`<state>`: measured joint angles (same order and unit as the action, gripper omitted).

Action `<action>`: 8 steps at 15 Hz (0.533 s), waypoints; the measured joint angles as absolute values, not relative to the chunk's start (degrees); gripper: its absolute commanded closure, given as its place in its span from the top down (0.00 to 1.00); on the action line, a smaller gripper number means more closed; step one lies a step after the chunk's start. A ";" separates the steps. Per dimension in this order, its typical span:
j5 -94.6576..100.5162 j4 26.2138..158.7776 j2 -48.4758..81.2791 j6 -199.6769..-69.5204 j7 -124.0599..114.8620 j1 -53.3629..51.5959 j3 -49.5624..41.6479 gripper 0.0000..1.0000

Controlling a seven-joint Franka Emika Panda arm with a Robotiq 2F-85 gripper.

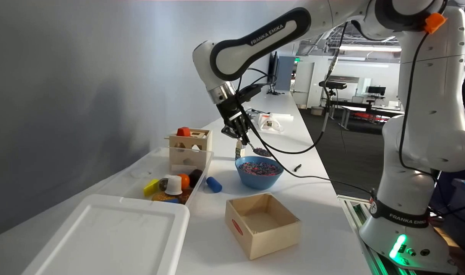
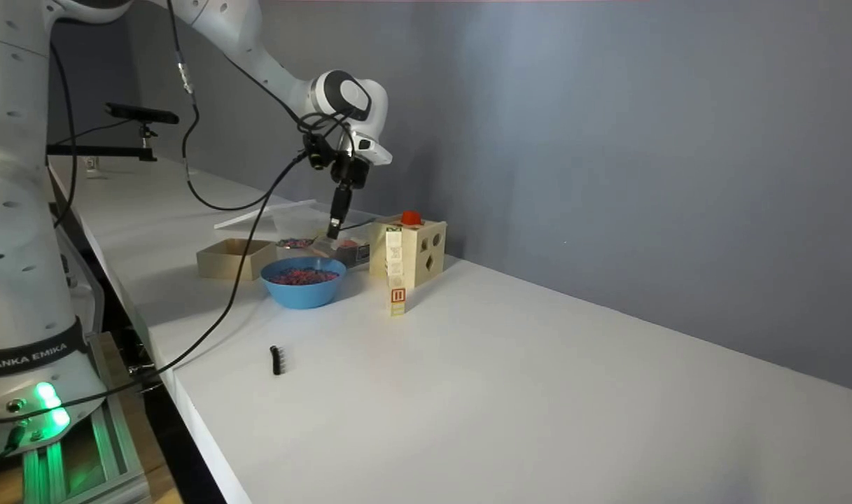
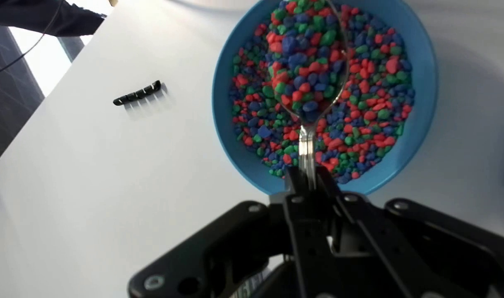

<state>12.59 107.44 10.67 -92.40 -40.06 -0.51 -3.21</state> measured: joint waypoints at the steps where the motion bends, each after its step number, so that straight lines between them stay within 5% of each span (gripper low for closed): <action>1: 12.53 107.38 10.67 -92.37 -40.11 -0.96 -2.95 0.03; 8: 11.08 108.58 10.60 -92.37 -42.46 -3.82 -0.64 0.03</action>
<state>11.08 108.58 10.60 -92.37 -42.46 -3.82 -0.64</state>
